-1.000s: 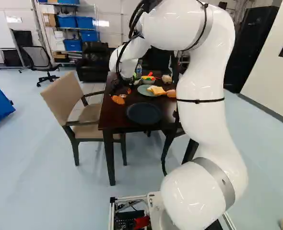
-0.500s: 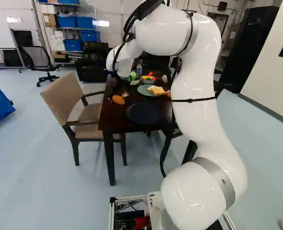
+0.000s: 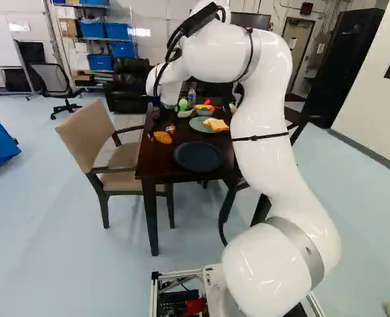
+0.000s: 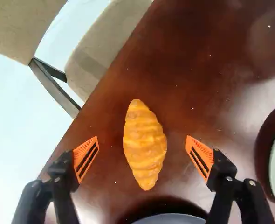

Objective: Move the croissant to the empty plate

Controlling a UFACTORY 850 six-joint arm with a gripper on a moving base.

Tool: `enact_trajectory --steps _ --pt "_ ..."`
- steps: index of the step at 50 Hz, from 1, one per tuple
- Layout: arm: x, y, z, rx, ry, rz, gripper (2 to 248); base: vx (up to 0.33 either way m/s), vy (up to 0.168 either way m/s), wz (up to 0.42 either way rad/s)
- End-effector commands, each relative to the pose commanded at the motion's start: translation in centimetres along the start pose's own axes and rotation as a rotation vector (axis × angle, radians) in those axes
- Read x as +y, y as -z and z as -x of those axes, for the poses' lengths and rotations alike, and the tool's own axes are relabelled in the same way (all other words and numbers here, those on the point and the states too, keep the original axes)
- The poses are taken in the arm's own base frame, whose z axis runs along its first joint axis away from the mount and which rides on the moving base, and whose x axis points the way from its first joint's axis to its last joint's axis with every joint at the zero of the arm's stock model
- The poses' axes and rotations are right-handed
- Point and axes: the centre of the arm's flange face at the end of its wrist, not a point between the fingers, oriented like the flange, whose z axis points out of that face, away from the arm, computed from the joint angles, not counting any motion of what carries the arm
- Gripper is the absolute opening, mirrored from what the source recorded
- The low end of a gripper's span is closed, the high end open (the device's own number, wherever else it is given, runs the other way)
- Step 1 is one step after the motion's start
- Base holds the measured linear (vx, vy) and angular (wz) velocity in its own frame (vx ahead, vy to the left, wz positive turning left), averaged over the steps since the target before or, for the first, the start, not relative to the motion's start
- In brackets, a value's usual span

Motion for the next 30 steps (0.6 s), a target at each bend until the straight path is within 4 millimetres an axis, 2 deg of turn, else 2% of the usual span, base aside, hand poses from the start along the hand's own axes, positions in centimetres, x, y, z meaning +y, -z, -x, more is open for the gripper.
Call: enact_trajectory --steps 30 --pt "-0.13 -0.31 -0.15 -0.061 0.002 -0.032 247 0.0 0.0 0.0"
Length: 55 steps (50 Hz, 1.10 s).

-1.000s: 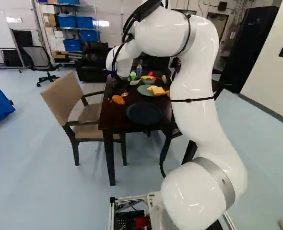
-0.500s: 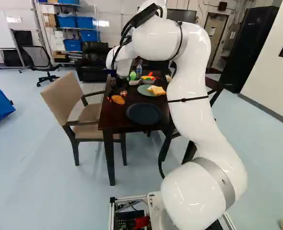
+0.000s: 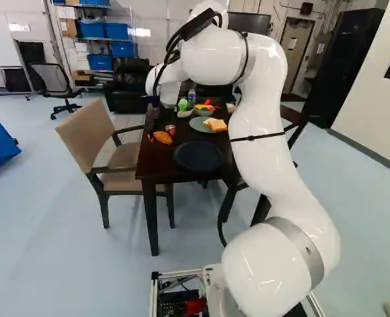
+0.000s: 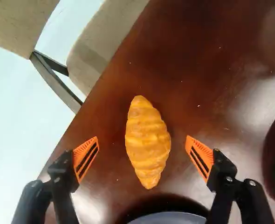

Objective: Move the croissant to the empty plate

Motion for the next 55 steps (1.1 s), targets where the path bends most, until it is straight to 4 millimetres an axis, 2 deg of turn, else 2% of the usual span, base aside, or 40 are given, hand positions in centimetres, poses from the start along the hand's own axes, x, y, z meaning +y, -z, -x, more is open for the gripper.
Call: enact_trajectory --steps 7,8,12,13,17,18,22,23,28,29,33,34,38,39,44,45,54,55 --pt "0.0 0.0 0.0 0.0 0.0 0.0 247 0.0 0.0 0.0" --pt "0.0 0.0 0.0 0.0 0.0 0.0 238 0.0 0.0 0.0" --pt "0.0 0.0 0.0 0.0 0.0 0.0 238 0.0 0.0 0.0" --pt "0.0 0.0 0.0 0.0 0.0 0.0 225 0.0 0.0 0.0" --pt "0.0 0.0 0.0 0.0 0.0 0.0 225 0.0 0.0 0.0" --pt "0.0 0.0 0.0 0.0 0.0 0.0 214 0.0 0.0 0.0" --pt "0.01 0.0 -0.03 0.003 0.0 0.001 214 0.0 0.0 0.0" --pt "0.02 0.0 -0.04 0.004 0.0 0.002 201 0.0 0.0 0.0" --pt "0.03 0.0 -0.05 0.006 0.0 0.003 201 0.0 0.0 0.0" --pt "0.03 0.0 -0.05 0.006 0.0 0.003 190 0.0 0.0 0.0" --pt "0.03 0.0 -0.05 0.006 0.0 0.003 190 0.0 0.0 0.0" --pt "0.03 0.0 -0.05 0.006 0.0 0.003 177 0.0 0.0 0.0" --pt "0.03 0.0 -0.05 0.006 0.0 0.003 177 0.0 0.0 0.0" --pt "0.03 0.0 -0.05 0.006 0.0 0.003 165 0.0 0.0 0.0" --pt "0.03 0.0 -0.06 0.006 0.0 0.003 165 0.0 0.0 0.0" --pt "0.03 0.0 -0.06 0.007 0.0 0.003 154 0.0 0.0 0.0" --pt "0.08 0.0 -0.16 0.018 0.0 0.009 144 0.0 0.0 0.0" --pt "0.08 0.0 -0.17 0.018 0.0 0.009 134 0.0 0.0 0.0"
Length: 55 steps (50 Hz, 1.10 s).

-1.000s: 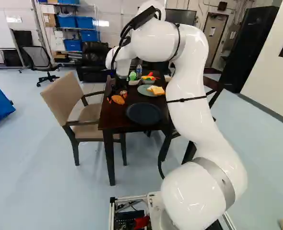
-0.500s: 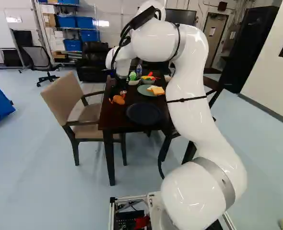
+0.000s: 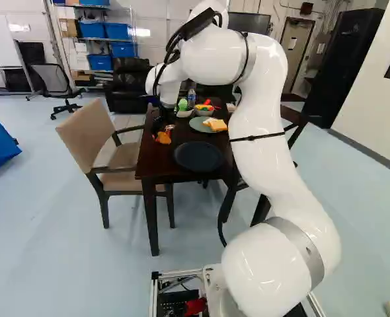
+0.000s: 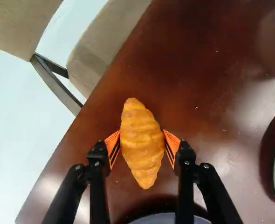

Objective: Move the croissant to the empty plate

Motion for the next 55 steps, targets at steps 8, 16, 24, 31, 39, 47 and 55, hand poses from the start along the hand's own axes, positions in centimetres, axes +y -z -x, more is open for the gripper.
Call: enact_trajectory --steps 8,16,24,31,39,47,55 --pt "0.03 0.0 -0.05 0.006 0.0 0.003 124 0.0 0.0 0.0" --pt "0.05 0.0 -0.1 0.011 0.0 0.006 108 0.0 0.0 0.0" --pt "0.05 0.0 -0.1 0.011 0.0 0.006 100 0.0 0.0 0.0" --pt "0.05 0.0 -0.1 0.011 0.0 0.006 91 0.0 0.0 0.0" --pt "0.05 0.0 -0.1 0.011 0.0 0.006 78 0.0 0.0 0.0" --pt "0.05 0.0 -0.1 0.011 0.0 0.006 70 0.0 0.0 0.0" --pt "0.05 0.0 -0.1 0.011 0.0 0.006 73 0.0 0.0 0.0"
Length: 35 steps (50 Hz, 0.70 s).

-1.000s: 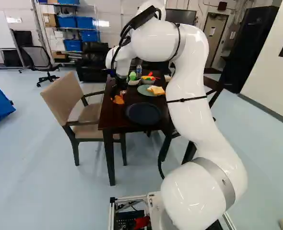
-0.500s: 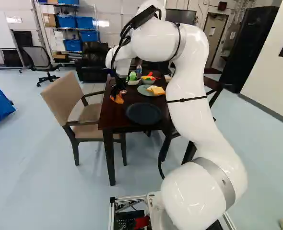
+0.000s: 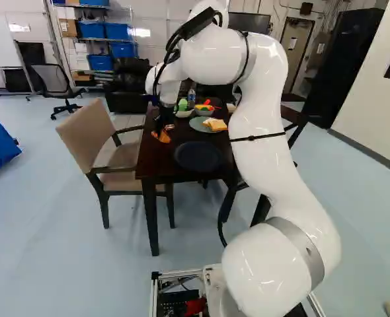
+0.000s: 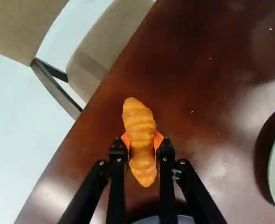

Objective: Move the croissant to the empty plate

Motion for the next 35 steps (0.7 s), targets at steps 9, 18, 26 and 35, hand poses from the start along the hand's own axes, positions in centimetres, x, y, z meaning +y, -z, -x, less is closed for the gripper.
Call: enact_trajectory --steps 9,18,26,35 --pt "0.0 0.0 0.0 0.0 0.0 0.0 72 0.0 0.0 0.0" --pt "0.0 0.0 0.0 0.0 0.0 0.0 72 0.0 0.0 0.0" --pt "0.0 0.3 0.0 0.004 0.0 0.001 72 0.0 0.0 0.0" --pt "-0.1 1.5 -0.1 0.017 0.001 0.006 72 0.0 0.0 0.0"
